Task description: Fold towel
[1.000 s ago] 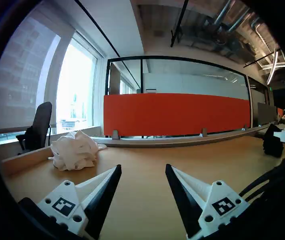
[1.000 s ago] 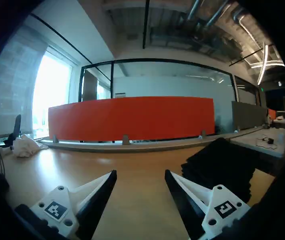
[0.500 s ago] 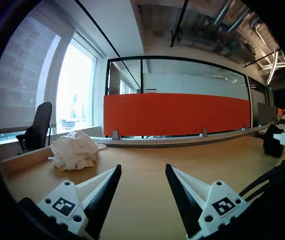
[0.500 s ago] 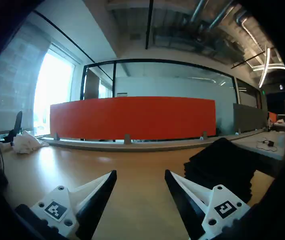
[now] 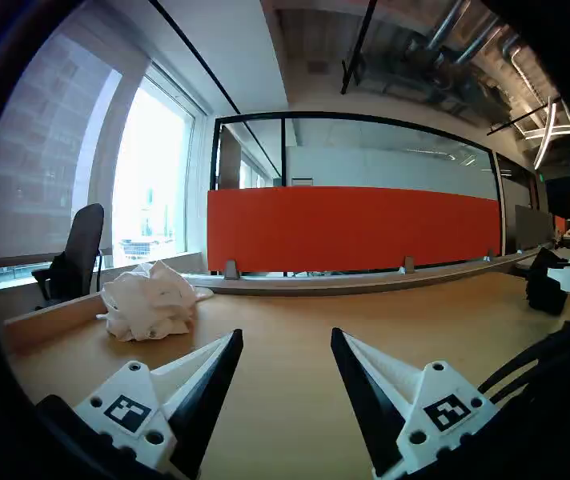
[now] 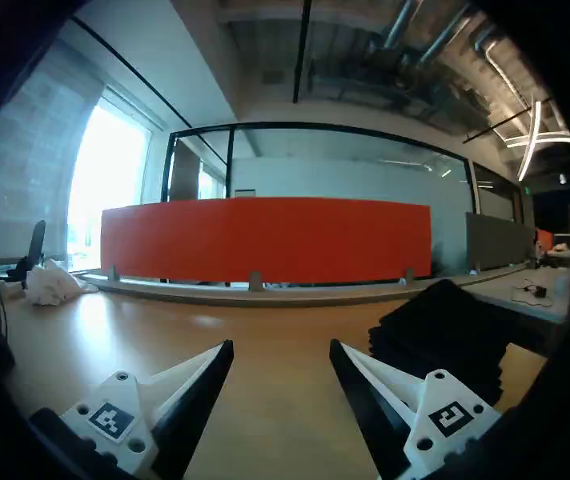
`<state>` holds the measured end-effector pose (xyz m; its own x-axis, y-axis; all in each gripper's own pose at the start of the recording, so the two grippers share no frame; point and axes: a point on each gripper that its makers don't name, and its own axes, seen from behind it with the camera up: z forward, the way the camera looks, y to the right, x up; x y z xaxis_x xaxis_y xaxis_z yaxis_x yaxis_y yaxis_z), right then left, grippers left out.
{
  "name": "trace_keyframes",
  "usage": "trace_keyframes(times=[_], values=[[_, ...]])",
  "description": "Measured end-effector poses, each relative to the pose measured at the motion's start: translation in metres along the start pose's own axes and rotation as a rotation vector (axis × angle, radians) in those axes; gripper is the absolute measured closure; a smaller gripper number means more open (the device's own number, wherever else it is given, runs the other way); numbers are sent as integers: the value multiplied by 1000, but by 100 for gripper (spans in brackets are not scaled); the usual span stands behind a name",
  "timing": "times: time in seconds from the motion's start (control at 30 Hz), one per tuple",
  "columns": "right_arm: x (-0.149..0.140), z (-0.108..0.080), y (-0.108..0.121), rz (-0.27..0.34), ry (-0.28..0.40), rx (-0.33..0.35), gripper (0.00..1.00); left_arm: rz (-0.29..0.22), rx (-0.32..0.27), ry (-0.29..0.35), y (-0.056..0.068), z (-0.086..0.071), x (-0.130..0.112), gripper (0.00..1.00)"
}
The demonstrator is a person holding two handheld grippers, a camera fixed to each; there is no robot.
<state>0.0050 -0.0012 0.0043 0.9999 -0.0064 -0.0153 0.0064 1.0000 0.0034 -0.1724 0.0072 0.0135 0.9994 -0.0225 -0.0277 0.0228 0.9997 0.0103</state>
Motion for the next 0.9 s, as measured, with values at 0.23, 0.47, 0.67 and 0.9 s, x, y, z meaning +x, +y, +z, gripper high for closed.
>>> trace_keyframes(times=[0.23,0.47,0.67,0.9], values=[[-1,0,-1,0,0,3,8,0,0,0,0,0,0,20],[-2,1,0,0,0,5,7,0,0,0,0,-1,0,19],[-2,1,0,0,0,5,7,0,0,0,0,-1,0,19],[-2,1,-1,-1,0,5,7,0,0,0,0,-1,0,19]])
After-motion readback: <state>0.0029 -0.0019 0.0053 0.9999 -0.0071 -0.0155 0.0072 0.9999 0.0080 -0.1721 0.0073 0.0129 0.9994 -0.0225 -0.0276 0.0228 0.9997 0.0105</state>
